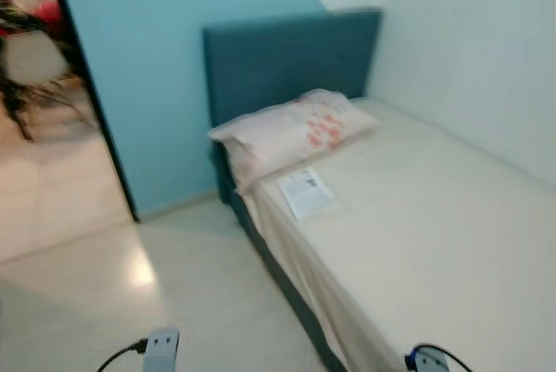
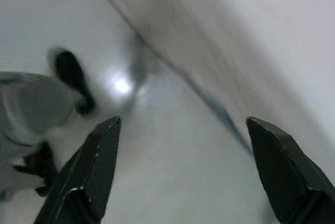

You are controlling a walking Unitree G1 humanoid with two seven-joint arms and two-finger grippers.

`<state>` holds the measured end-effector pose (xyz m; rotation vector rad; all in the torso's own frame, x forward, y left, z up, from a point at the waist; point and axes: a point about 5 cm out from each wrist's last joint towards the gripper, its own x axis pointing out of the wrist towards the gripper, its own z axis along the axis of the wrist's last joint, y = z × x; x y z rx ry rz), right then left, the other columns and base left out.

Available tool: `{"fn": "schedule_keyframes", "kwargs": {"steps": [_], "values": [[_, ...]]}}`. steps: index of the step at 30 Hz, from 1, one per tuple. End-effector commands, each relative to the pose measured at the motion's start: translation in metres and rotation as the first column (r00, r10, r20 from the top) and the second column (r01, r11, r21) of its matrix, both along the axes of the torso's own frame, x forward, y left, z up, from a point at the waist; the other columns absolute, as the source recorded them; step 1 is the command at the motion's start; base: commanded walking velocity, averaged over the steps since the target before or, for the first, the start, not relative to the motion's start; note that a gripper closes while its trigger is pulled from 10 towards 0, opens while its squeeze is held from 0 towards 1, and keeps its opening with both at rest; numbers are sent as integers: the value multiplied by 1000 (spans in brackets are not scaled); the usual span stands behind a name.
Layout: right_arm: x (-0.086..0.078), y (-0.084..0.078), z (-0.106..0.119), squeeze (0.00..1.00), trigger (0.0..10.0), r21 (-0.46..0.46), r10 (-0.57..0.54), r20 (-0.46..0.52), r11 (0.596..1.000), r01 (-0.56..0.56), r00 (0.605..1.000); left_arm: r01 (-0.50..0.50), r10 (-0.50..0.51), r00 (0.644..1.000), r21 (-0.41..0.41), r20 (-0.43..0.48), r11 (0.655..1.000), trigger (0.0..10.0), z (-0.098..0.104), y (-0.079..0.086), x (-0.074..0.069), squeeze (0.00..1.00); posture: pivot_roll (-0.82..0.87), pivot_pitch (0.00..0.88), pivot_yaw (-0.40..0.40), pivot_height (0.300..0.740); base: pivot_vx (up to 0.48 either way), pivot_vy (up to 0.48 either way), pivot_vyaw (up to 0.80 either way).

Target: Clean up the room

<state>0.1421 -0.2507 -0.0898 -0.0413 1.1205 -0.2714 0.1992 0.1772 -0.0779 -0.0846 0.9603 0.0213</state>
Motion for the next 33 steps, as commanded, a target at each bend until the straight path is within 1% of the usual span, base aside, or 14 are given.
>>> {"fn": "schedule_keyframes", "kwargs": {"steps": [1, 7, 12, 16, 17, 23, 33], "values": [[1, 6, -1, 0, 10000, 12, 16, 1, 1000, -16, 1000, 5, -5, 1000, 6, -13, 1000, 10000, -2, 2, -4, 0, 87, 0, -44, 705, -382, 0, -669], [-2, 4, -2, 0, 10000, 6, -15, -4, 1000, 15, 1000, 2, -2, 1000, 4, 11, 1000, 10000, 1, 2, 1, 0, 85, 0, -43, 705, -45, 0, -670], [-2, 3, -2, 0, 10000, 4, -27, -6, 1000, 27, 1000, 12, -12, 1000, 6, 20, 1000, 10000, 2, 1, 3, 0, 85, 0, -43, 705, 0, 0, -670], [-3, 2, -1, 0, 10000, 2, -33, -5, 999, 33, 999, 29, -30, 999, 10, 28, 1000, 10000, 3, 1, 4, 0, 85, 0, -43, 705, 0, 0, -669], [-2, 1, -1, 0, 10000, 1, -34, -5, 999, 34, 999, 57, -58, 998, 24, 30, 998, 10000, 3, 1, 4, 0, 85, 0, -43, 705, 0, 0, -669], [-2, 0, -1, 0, 10000, -1, -35, -2, 999, 35, 999, 90, -91, 995, 33, 33, 995, 10000, 3, 0, 4, 0, 85, 0, -43, 705, 0, 0, -669], [0, 0, 0, 0, 10000, -3, -41, 1, 999, 41, 999, 90, -91, 995, 22, 45, 996, 10000, 4, -3, 7, 0, 83, 0, -38, 705, 0, 0, -669]]}}
